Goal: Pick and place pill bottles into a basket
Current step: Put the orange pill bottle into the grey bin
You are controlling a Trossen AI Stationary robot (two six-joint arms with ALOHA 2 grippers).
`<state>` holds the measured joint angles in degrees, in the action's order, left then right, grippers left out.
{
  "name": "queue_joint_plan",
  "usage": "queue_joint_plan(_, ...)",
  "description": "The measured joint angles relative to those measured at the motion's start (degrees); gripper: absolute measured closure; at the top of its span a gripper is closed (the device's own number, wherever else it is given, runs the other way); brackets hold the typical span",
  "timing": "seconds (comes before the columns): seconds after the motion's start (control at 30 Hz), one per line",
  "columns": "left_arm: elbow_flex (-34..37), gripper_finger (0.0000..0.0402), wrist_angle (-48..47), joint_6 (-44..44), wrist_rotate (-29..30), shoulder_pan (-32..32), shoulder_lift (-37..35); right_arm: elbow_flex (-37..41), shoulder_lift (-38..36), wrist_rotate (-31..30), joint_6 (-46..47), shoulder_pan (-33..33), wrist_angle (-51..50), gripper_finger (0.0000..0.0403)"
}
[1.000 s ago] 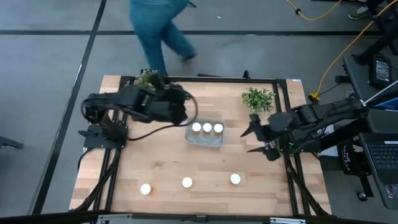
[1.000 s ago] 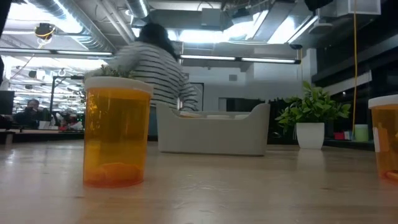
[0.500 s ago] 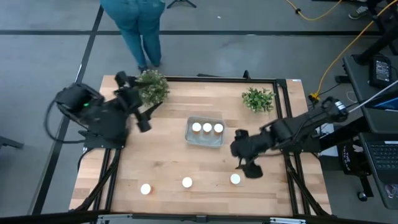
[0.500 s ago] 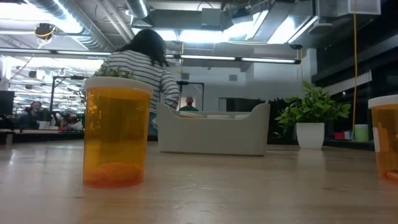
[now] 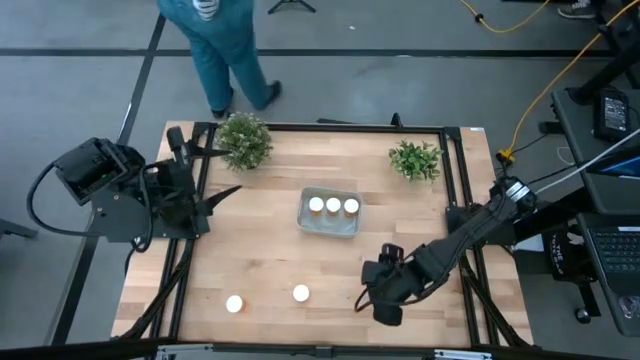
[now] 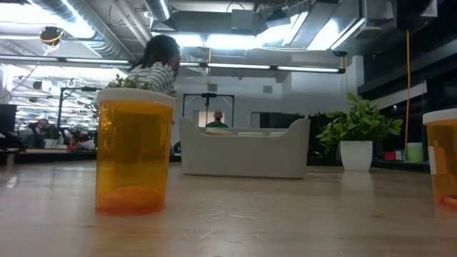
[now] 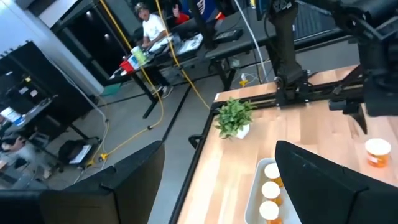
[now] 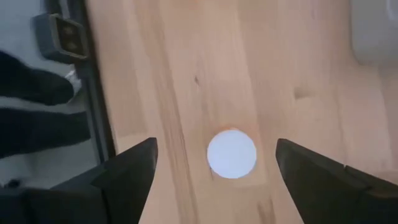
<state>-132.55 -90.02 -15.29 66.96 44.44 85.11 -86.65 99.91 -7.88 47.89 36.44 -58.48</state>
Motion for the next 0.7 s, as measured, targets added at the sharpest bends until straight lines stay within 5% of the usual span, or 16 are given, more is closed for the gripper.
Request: queue_joint_plan(0.7,0.02,0.01,0.0,-1.05,-1.01,0.86,0.45,3.08,6.99,3.45,9.49,-2.22,-3.16,0.0073)
